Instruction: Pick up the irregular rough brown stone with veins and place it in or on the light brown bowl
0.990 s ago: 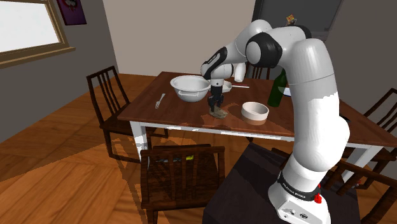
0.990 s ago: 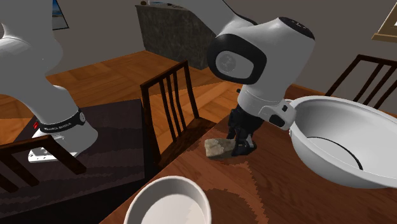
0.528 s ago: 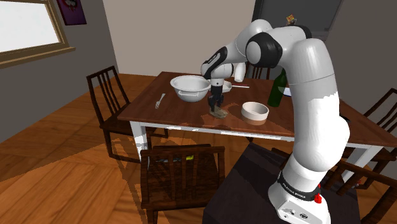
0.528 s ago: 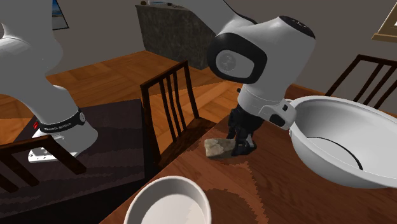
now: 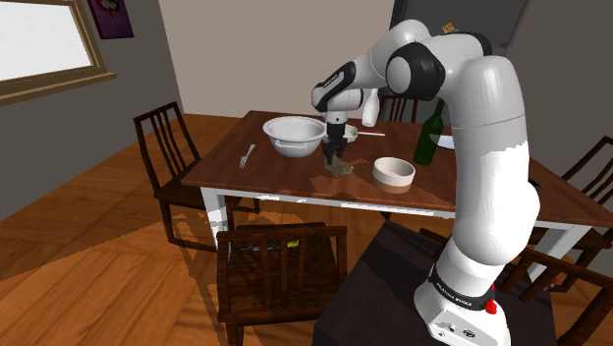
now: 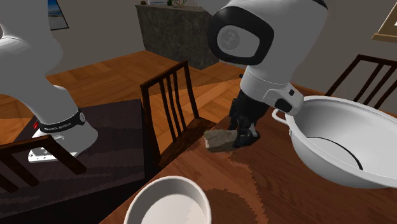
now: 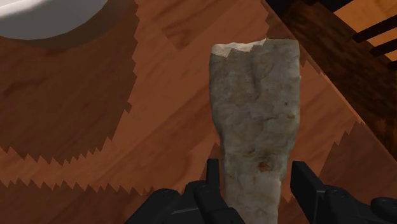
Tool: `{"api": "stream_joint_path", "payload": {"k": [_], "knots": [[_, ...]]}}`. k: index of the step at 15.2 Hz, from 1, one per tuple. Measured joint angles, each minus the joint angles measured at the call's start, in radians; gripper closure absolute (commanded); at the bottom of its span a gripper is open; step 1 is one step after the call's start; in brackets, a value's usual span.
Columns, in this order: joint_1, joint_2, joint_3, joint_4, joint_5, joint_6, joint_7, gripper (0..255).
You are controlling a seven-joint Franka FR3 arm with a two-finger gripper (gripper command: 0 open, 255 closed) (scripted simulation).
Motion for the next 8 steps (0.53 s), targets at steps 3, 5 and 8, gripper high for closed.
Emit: {"api": "stream_joint_path", "payload": {"k": [3, 5, 8], "knots": [[0.005, -0.021, -0.004, 0.014, -0.009, -0.032, 0.009, 255], [0.005, -0.032, -0.007, 0.023, -0.015, -0.052, 0.012, 255], [0.009, -0.054, -0.011, 0.032, -0.025, -0.082, 0.020, 255]]}}
